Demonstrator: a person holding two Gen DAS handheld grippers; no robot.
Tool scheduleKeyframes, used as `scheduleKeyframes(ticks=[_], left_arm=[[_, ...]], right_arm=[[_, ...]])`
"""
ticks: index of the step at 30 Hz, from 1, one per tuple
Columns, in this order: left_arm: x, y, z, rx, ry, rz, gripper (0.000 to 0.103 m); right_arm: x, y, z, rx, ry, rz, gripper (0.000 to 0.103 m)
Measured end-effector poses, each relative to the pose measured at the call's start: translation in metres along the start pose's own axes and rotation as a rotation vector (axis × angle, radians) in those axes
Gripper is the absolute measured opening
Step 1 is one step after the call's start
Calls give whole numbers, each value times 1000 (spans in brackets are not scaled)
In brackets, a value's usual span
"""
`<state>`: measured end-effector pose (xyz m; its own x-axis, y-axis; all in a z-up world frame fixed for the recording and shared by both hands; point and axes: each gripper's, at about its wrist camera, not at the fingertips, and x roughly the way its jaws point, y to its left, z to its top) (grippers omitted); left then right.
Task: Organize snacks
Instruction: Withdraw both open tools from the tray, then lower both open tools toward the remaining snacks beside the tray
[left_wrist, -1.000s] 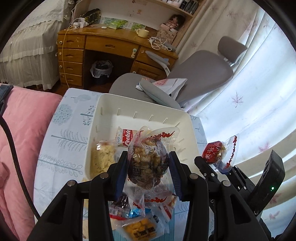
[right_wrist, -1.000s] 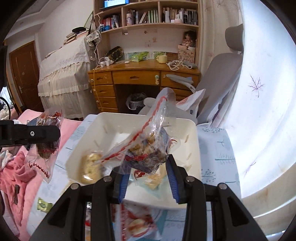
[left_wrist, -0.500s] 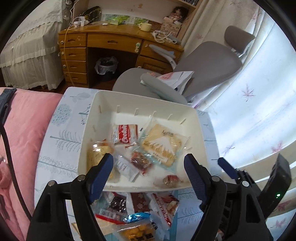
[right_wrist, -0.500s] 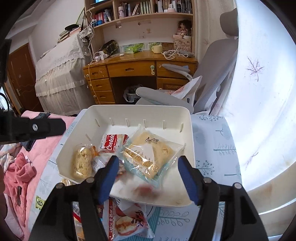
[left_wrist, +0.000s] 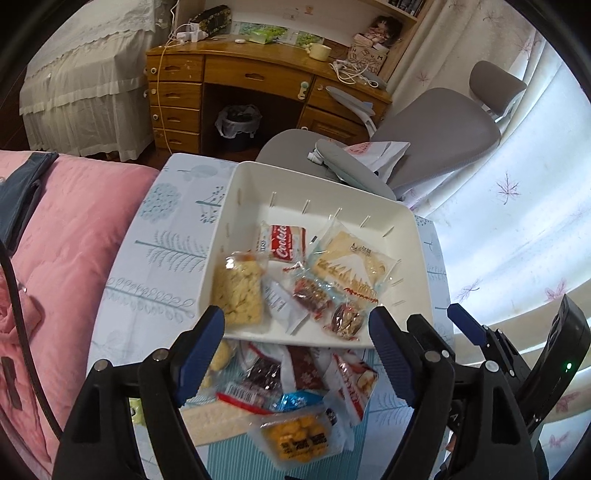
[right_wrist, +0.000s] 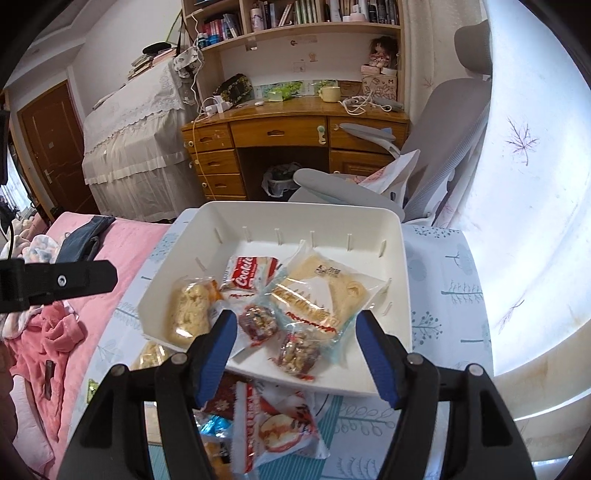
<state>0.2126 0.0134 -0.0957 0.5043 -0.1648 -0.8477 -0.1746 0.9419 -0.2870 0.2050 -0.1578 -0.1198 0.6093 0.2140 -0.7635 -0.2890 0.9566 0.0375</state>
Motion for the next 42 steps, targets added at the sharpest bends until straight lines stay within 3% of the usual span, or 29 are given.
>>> scheduleKeyframes(ticks=[12,21,33,37,42], left_arm=[[-51,42,-31,58,-2,-47,79],[-74,83,-62,119,46,-70,79],[-79,114,-81,207,81,-74,79],[-80,115,-87,269,56,-74,79],[-66,112,-95,338,88,-71,79]], right_arm=[[-45,47,-14,15,-41,-66,67],[-70,90,-42,34,-32,-110,68],[-83,129,-79,106,3,-160,68],[-82,130,-94,142,32,-159,68],[-78,121,-113,218,79,-157,68]])
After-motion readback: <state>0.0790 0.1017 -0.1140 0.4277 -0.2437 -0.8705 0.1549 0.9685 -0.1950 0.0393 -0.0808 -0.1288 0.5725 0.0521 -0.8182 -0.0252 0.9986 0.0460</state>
